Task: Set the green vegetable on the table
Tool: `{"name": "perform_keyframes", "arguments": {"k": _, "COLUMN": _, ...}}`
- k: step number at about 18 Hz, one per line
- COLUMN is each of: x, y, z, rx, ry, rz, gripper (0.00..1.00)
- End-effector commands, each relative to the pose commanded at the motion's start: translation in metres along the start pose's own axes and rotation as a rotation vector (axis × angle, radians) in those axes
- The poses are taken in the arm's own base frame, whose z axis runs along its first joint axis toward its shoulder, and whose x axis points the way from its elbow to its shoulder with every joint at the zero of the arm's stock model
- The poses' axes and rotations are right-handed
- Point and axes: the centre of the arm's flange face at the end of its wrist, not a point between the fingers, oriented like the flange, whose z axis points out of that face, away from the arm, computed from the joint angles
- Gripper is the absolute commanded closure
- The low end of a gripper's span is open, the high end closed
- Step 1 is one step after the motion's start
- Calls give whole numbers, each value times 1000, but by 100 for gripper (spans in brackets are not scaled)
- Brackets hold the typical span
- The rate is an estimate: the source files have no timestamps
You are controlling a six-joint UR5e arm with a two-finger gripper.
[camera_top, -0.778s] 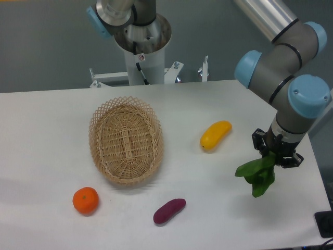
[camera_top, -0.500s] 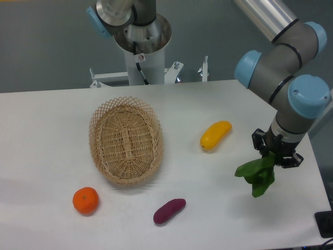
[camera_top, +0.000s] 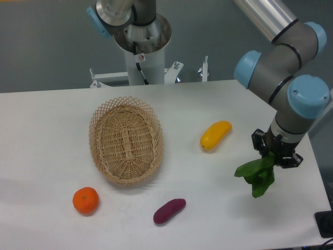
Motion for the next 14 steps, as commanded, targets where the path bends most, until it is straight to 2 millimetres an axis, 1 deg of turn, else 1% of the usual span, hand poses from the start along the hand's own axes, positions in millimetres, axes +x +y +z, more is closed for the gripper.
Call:
{"name": "perform_keyframes", "arguments": {"k": 3, "x": 2, "y": -1, "z": -2, "rx": 3, "ry": 2, "rz": -2, "gripper": 72}}
{"name": "perform_keyframes", "arguments": {"k": 5, "x": 8, "y": -6, "z": 1, "rx": 7, "ry": 12, "rz": -2, "gripper": 72}}
{"name": "perform_keyframes", "arguments": {"k": 7, "x": 14, "y": -24, "z": 2, "rx": 12, "ry": 1, "rz": -24, "gripper": 72}}
{"name": "perform_keyframes", "arguments": {"k": 8, "x": 18, "y": -30, "z": 4, "rx": 12, "ry": 5, "rz": -34, "gripper": 72}}
{"name": "perform_keyframes", "arguments": {"k": 10, "x": 32, "y": -43, "z": 9, "rx": 14, "ry": 7, "rz": -43, "gripper": 70}}
{"name": "perform_keyframes", "arguments": {"k": 12, "x": 44, "y": -45, "z": 18, "rx": 20, "ry": -13, "rz": -62, "gripper": 70}}
{"name": "perform_keyframes", "arguments": {"k": 13, "x": 49, "y": -50, "z": 24, "rx": 27, "ry": -30, "rz": -68, "gripper": 70}}
{"name": "perform_keyframes", "arguments": {"k": 14, "x": 56, "y": -59, "z": 30, "rx": 32, "ry": -45, "rz": -77, "gripper": 70}}
